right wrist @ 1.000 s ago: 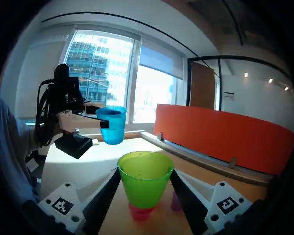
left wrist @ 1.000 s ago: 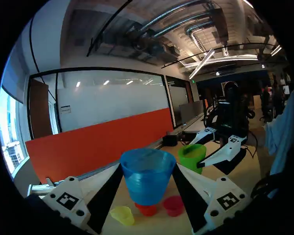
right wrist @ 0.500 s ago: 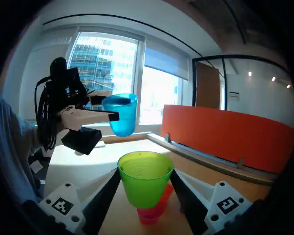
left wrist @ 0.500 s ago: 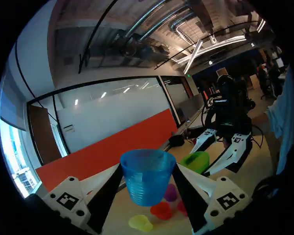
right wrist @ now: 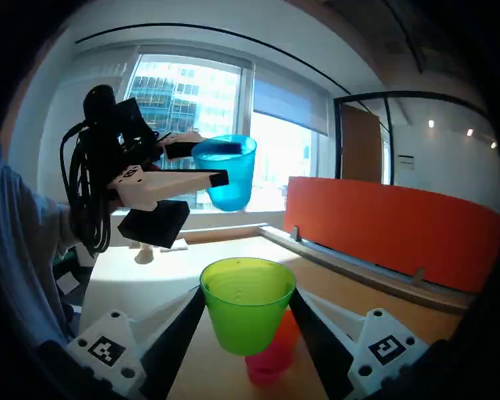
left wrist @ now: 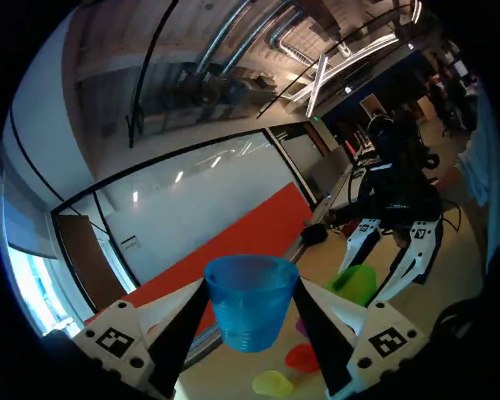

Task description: Pour water

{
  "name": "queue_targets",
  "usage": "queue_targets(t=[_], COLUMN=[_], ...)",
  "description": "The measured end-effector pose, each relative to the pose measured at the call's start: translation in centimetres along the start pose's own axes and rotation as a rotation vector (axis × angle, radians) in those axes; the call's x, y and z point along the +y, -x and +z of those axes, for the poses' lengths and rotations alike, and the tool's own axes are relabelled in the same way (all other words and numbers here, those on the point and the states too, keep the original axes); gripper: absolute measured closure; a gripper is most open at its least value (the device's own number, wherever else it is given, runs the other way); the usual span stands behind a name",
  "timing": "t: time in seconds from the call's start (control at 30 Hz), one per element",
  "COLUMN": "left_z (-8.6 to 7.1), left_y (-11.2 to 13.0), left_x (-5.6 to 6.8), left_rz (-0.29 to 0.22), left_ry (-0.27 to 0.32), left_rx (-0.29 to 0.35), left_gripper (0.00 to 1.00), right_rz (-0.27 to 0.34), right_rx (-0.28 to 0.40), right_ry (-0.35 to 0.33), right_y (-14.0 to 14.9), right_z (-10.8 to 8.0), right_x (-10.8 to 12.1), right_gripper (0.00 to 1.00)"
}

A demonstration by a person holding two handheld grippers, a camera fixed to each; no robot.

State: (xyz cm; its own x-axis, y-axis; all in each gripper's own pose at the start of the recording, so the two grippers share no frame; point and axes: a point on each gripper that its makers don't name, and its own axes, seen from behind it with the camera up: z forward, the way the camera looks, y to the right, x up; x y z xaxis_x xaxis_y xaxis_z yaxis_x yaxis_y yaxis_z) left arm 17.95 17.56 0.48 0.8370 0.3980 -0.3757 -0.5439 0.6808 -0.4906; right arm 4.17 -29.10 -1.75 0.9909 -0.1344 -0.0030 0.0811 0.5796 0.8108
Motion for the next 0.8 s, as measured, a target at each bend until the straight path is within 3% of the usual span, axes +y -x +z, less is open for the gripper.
queue_targets(t=[0.8], left_z=[0.7], left_y=[-1.7], left_x=[0.4], left_rz=[0.266], left_ry=[-0.021], left_rx=[-0.014], left_gripper=[0.14], right_rz=[0.0], right_rx=[0.004], right_ry=[-0.064], right_y=[0.4], right_z=[1.7], right_x=[-2.5], right_gripper=[0.09])
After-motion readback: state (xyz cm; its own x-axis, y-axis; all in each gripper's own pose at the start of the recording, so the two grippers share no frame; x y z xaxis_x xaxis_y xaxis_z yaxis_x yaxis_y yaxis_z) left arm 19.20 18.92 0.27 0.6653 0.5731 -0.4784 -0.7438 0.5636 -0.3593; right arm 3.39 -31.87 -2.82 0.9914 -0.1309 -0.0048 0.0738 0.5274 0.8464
